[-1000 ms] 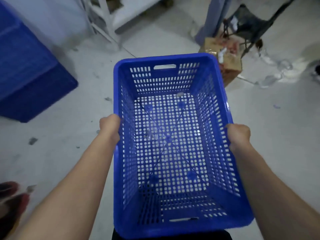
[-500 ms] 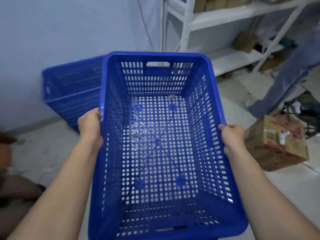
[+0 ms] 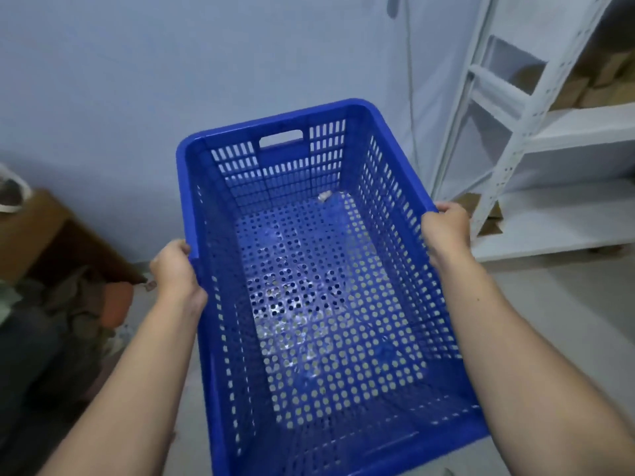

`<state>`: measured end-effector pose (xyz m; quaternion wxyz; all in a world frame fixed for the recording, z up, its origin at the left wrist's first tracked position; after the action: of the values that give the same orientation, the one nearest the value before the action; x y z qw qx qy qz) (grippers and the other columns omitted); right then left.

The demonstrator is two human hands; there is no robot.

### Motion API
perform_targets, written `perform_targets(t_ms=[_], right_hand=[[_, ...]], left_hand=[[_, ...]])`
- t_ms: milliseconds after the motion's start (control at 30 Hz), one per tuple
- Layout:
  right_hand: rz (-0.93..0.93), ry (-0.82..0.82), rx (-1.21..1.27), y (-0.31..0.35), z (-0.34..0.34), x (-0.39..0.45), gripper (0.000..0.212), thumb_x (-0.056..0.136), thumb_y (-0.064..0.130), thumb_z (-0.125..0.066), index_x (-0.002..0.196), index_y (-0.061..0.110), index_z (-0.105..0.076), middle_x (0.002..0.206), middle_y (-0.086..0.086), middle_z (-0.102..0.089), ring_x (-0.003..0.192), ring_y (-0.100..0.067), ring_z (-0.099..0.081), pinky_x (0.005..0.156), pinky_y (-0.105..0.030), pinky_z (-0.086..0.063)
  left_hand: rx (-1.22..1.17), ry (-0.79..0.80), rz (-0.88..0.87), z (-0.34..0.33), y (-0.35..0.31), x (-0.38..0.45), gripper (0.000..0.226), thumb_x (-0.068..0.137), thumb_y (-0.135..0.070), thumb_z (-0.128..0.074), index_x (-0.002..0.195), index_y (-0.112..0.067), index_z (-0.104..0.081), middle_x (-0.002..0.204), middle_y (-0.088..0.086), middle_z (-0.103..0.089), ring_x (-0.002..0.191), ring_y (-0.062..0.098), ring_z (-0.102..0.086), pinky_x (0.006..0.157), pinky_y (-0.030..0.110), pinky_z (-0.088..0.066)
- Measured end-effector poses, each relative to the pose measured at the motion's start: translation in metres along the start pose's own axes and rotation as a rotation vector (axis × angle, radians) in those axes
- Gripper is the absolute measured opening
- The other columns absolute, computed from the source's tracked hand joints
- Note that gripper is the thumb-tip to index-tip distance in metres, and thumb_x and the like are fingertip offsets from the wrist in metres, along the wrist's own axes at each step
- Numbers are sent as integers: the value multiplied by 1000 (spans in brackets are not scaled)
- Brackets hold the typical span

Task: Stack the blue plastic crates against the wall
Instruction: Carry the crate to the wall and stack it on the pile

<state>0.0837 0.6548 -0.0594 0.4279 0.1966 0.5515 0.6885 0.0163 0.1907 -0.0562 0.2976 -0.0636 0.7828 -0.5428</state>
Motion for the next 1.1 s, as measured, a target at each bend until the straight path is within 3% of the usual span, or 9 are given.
perform_targets(t_ms=[133, 367, 467, 567, 633, 667, 733, 800, 1100], right_hand=[[58, 25, -68, 58, -76, 38, 41, 65, 19, -45, 102, 32, -54, 106, 2, -62, 108, -27, -57, 100, -42, -47], [282, 55, -254, 194, -225, 106, 53, 77, 12, -39, 124, 32, -52, 123, -2, -59, 126, -27, -38, 112, -39, -31], [369, 39, -356, 248, -279, 123, 53, 77, 8, -41, 122, 34, -56, 128, -1, -58, 129, -24, -40, 114, -33, -24], [397, 29, -385, 277, -318, 139, 55, 74, 1, -40, 113, 34, -61, 127, -3, -56, 128, -27, -38, 112, -35, -30], [391, 44, -394, 285, -348, 157, 53, 74, -3, -40, 107, 32, -63, 126, -5, -57, 127, -29, -37, 109, -37, -36], [384, 55, -407, 286, -362, 167, 52, 75, -5, -41, 104, 31, -64, 124, -5, -57, 127, -30, -37, 108, -38, -38], [369, 88, -430, 282, -392, 186, 48, 78, -7, -39, 100, 30, -62, 108, -4, -54, 127, -31, -36, 107, -38, -40], [361, 132, -441, 276, -425, 207, 45, 78, -8, -37, 94, 29, -59, 83, 6, -38, 126, -31, -36, 105, -39, -42], [504, 324, -534, 302, -570, 279, 38, 80, -7, -40, 89, 27, -55, 72, 11, -31, 111, -29, -42, 101, -42, -46]], left_hand=[[-103, -90, -48, -19, -11, 46, 25, 50, -15, -46, 62, -24, -26, 66, 6, -34, 70, 26, -36, 64, 43, -33], [-188, -46, 173, -71, 17, 147, 54, 35, -21, -54, 88, -21, -41, 92, 3, -47, 81, 24, -45, 69, 41, -42], [-240, -165, 219, -88, 18, 160, 62, 45, -14, -55, 107, -16, -54, 82, 4, -45, 74, 21, -43, 65, 38, -40], [-170, -298, 304, -108, 15, 146, 18, 73, -8, -55, 79, -17, -40, 72, 3, -39, 63, 20, -42, 62, 35, -38], [-114, -325, 373, -122, 23, 149, 22, 80, -5, -53, 77, -16, -35, 75, 3, -38, 65, 19, -40, 61, 34, -37], [-128, -324, 401, -129, 25, 152, 18, 80, -3, -53, 88, -14, -41, 82, 4, -42, 69, 20, -43, 64, 36, -39], [-146, -337, 435, -140, 31, 169, 53, 77, 1, -52, 125, -14, -38, 112, 8, -49, 87, 24, -50, 77, 38, -46], [-115, -369, 472, -148, 36, 186, 69, 74, 3, -50, 136, -20, -29, 125, 7, -43, 97, 28, -51, 78, 42, -49], [-215, -331, 514, -233, 41, 248, 34, 72, 9, -37, 97, -13, -47, 95, 9, -55, 78, 28, -58, 62, 38, -55]])
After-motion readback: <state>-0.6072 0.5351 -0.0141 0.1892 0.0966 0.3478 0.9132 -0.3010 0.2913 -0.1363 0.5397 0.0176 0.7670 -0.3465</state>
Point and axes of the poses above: each hand's wrist, its own x-axis towards the middle knuckle, its own z-axis out of the back of the hand, y = z × x, the point moved 10 cm from there along x, towards the middle knuckle
